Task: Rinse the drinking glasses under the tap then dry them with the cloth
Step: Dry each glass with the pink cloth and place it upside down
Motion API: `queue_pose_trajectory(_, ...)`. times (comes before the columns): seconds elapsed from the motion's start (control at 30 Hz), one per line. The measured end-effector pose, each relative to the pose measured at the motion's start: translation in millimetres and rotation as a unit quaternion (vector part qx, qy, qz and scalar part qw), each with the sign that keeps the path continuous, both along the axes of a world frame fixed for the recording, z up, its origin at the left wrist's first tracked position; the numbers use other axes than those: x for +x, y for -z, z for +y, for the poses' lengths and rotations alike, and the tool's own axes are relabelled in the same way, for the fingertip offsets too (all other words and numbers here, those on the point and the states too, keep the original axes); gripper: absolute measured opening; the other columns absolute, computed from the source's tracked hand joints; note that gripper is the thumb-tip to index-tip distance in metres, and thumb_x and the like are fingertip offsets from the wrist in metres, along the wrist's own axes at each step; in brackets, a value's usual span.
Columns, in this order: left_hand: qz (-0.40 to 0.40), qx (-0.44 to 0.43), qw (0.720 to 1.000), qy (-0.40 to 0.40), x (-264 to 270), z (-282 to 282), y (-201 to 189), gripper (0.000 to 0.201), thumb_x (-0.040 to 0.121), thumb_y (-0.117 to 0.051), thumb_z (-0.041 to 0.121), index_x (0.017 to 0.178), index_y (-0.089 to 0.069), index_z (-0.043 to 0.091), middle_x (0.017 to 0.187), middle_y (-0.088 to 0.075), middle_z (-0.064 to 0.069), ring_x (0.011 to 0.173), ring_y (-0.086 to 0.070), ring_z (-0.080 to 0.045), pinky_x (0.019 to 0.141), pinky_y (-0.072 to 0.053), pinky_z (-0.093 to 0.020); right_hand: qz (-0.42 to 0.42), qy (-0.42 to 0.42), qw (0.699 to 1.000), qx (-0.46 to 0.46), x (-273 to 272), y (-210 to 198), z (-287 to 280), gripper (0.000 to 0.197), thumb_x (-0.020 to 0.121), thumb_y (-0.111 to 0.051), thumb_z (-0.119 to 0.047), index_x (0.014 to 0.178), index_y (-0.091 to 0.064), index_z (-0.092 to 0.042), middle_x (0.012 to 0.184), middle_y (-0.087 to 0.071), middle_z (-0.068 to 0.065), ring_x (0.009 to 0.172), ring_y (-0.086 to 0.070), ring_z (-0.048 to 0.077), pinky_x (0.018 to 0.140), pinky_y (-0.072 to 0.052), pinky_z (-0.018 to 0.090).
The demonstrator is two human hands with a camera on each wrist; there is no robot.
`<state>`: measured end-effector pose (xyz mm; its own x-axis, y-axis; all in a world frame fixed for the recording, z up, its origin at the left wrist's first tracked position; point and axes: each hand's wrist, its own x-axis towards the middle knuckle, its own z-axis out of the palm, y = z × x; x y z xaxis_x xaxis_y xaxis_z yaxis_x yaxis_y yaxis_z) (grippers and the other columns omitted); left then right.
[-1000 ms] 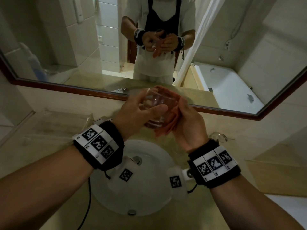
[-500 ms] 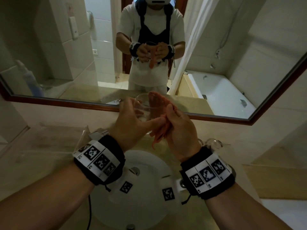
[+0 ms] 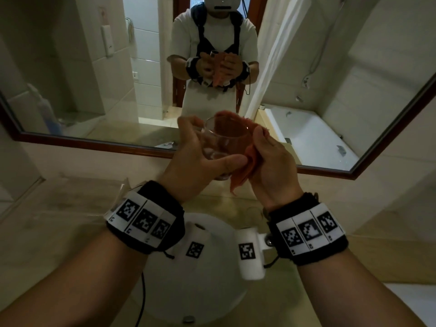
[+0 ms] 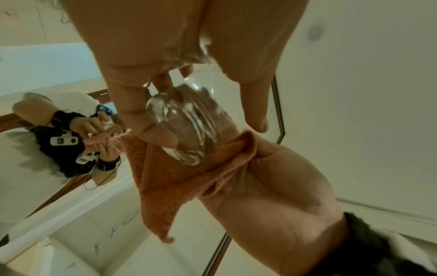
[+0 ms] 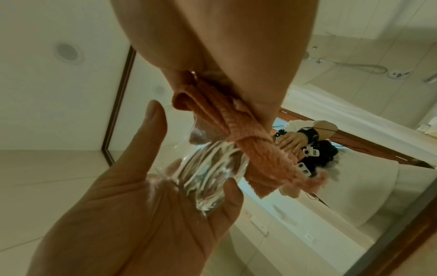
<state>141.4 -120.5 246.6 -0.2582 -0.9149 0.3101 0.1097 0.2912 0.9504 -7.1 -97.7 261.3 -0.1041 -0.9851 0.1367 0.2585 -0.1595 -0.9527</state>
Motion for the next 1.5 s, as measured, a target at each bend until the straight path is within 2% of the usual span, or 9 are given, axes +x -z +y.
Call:
queue_pose_trajectory(0.23, 0.042, -0.045, 0.997, -0.047, 17.1, 6.9, -12.3, 0.061, 0.072, -0.077, 0.042, 0.115, -0.045, 0.013, 0.116, -0.066, -0.013, 0.102, -0.07, -0.028, 0.083, -0.06, -0.048, 0.007, 0.004, 0.998, -0.062, 16.2, -19.2, 5.8, 0.044, 0.097, -0.045, -0.041, 0.116, -0.069, -0.009, 0.104, -0.073, 0.019, 0.101, -0.069, 0.037, 0.096, -0.053, 0.056)
queue_pose_trajectory(0.4, 0.087, -0.047, 0.994, -0.049, 24.8, 14.2, -23.4, 0.057, 0.08, -0.068, 0.043, 0.122, -0.056, 0.006, 0.101, -0.071, -0.01, 0.098, -0.072, -0.028, 0.085, -0.058, -0.044, 0.001, 0.001, 0.996, -0.086, 22.7, -27.0, 11.5, 0.033, 0.106, -0.04, -0.033, 0.096, -0.065, -0.014, 0.062, -0.066, -0.007, 0.064, -0.064, 0.016, 0.07, -0.052, 0.037)
queue_pose_trajectory(0.63, 0.131, -0.039, 0.991, -0.002, 28.0, 27.1, -24.4, 0.044, 0.098, -0.05, 0.03, 0.141, -0.048, 0.019, 0.114, -0.071, -0.013, 0.105, -0.071, -0.027, 0.081, -0.059, -0.043, -0.045, 0.001, 0.994, -0.103, 35.6, -35.5, 22.9, 0.055, 0.095, -0.046, -0.038, 0.132, -0.057, 0.0, 0.125, -0.065, 0.029, 0.116, -0.063, 0.047, 0.101, -0.048, 0.063)
queue_pose_trajectory(0.8, 0.127, -0.047, 0.991, -0.023, 19.4, 40.9, -24.2, 0.04, 0.102, -0.043, 0.033, 0.138, -0.041, 0.016, 0.117, -0.071, -0.012, 0.099, -0.073, -0.022, 0.073, -0.06, -0.034, -0.029, -0.004, 0.993, -0.112, 36.7, -30.2, 27.5, 0.051, 0.101, -0.039, -0.035, 0.136, -0.055, -0.003, 0.124, -0.067, 0.023, 0.113, -0.065, 0.041, 0.1, -0.05, 0.059)
queue_pose_trajectory(0.93, 0.081, -0.067, 0.994, -0.044, 14.5, 47.6, -24.8, 0.069, 0.079, -0.076, 0.046, 0.134, -0.047, 0.016, 0.112, -0.063, 0.013, 0.097, -0.069, -0.001, 0.071, -0.057, -0.019, 0.021, -0.021, 0.991, -0.132, 36.5, -26.3, 33.5, 0.036, 0.105, -0.038, -0.029, 0.122, -0.064, -0.011, 0.109, -0.074, 0.008, 0.101, -0.072, 0.025, 0.085, -0.057, 0.04)
queue_pose_trajectory(1.03, 0.067, -0.097, 0.991, -0.063, 16.5, 45.4, -20.0, 0.072, 0.069, -0.081, 0.04, 0.13, -0.053, 0.016, 0.103, -0.068, 0.006, 0.095, -0.072, -0.011, 0.074, -0.058, -0.023, 0.031, -0.052, 0.989, -0.138, 35.1, -24.6, 37.6, 0.034, 0.108, -0.032, -0.023, 0.112, -0.066, -0.021, 0.102, -0.076, -0.003, 0.097, -0.073, 0.016, 0.081, -0.058, 0.032)
queue_pose_trajectory(1.23, 0.095, -0.037, 0.994, -0.047, 24.9, 47.5, -14.7, 0.058, 0.073, -0.073, 0.045, 0.127, -0.055, 0.032, 0.097, -0.071, 0.007, 0.095, -0.073, -0.023, 0.072, -0.06, -0.036, 0.004, -0.07, 0.99, -0.122, 35.8, -20.7, 38.8, 0.033, 0.103, -0.039, -0.028, 0.119, -0.066, -0.017, 0.119, -0.071, 0.013, 0.114, -0.067, 0.032, 0.098, -0.053, 0.051)
queue_pose_trajectory(1.3, 0.126, -0.013, 0.991, -0.041, 28.7, 47.8, -13.8, 0.057, 0.078, -0.077, 0.038, 0.126, -0.048, 0.025, 0.106, -0.071, -0.006, 0.094, -0.074, -0.028, 0.071, -0.062, -0.046, 0.004, -0.068, 0.992, -0.107, 35.4, -20.1, 38.7, 0.04, 0.102, -0.04, -0.03, 0.13, -0.059, -0.009, 0.126, -0.065, 0.024, 0.119, -0.063, 0.041, 0.103, -0.049, 0.058)
queue_pose_trajectory(1.5, 0.133, 0.021, 0.99, -0.044, 34.3, 50.2, -16.5, 0.049, 0.079, -0.061, 0.043, 0.114, -0.047, 0.011, 0.107, -0.074, -0.009, 0.091, -0.075, -0.025, 0.068, -0.062, -0.043, 0.026, -0.08, 0.99, -0.115, 37.2, -18.5, 37.6, 0.042, 0.103, -0.038, -0.028, 0.135, -0.056, -0.009, 0.118, -0.07, 0.015, 0.105, -0.069, 0.027, 0.095, -0.056, 0.047)
